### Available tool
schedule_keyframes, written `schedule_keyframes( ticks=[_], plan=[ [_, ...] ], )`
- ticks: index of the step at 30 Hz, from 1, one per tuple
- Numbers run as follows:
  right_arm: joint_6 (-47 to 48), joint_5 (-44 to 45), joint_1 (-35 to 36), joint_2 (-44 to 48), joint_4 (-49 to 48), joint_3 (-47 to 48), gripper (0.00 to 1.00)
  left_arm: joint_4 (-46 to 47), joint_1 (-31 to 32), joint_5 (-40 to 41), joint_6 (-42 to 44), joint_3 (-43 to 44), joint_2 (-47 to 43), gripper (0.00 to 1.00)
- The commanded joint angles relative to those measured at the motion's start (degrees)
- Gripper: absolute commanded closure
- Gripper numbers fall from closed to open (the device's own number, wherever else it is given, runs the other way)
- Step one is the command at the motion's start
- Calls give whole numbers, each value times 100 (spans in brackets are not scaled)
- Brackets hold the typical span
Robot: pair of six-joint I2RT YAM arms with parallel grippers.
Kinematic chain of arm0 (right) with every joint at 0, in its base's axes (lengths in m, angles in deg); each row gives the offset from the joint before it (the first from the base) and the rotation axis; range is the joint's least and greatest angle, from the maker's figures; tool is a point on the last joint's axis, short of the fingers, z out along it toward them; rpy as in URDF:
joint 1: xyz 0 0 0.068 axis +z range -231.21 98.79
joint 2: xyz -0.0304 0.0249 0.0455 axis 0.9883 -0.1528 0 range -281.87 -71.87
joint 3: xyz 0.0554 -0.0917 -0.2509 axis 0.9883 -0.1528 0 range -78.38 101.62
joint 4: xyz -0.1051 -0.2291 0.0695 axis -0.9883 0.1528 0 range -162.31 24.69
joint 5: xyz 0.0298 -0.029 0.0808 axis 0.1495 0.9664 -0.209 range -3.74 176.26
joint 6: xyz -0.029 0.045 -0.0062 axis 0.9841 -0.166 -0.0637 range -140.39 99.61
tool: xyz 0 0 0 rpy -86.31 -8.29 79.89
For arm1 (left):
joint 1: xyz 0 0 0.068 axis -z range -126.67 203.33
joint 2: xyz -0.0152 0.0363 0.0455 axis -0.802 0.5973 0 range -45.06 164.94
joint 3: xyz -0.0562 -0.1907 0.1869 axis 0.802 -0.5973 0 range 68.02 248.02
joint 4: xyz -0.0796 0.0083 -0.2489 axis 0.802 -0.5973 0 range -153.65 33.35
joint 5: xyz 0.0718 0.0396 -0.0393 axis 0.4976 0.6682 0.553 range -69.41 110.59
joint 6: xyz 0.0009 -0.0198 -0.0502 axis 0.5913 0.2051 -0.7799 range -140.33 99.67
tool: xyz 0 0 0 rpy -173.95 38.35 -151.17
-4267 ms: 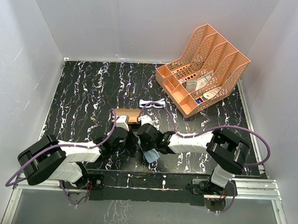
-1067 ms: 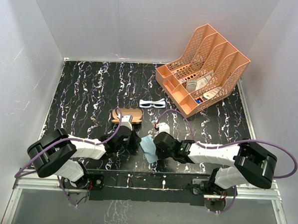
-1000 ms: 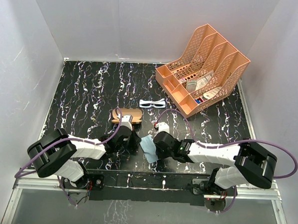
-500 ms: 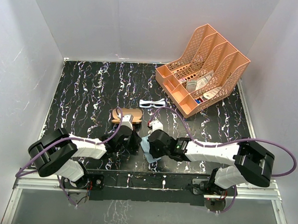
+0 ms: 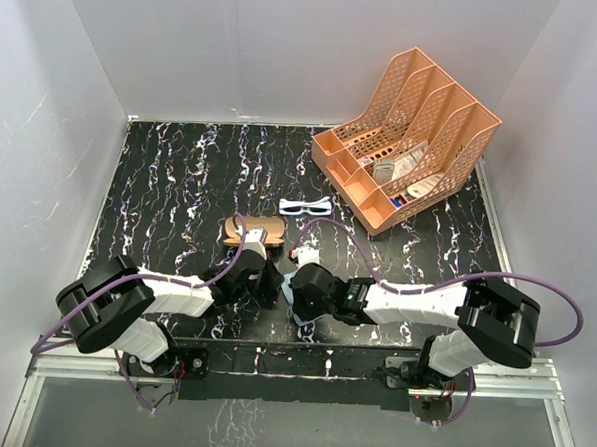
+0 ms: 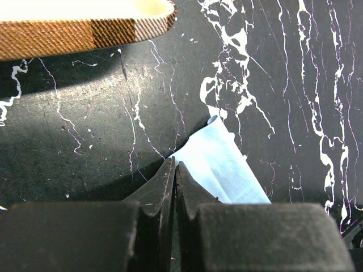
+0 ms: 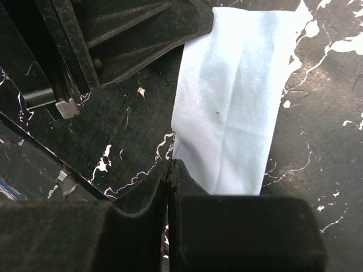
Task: Organize the sunglasses
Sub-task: Adjust the glasses cleaning cloth at the center of the board.
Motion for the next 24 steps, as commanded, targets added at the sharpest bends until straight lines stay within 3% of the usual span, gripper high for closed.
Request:
schedule_keyframes(
  ticks=[1, 24],
  plan=[
    [-67, -40, 64, -59, -436, -76, 100, -506, -17, 49, 65, 49, -32, 100],
    [-439, -140, 261, 395, -143, -972, 100, -491, -14, 49, 32, 67, 114, 100]
  ],
)
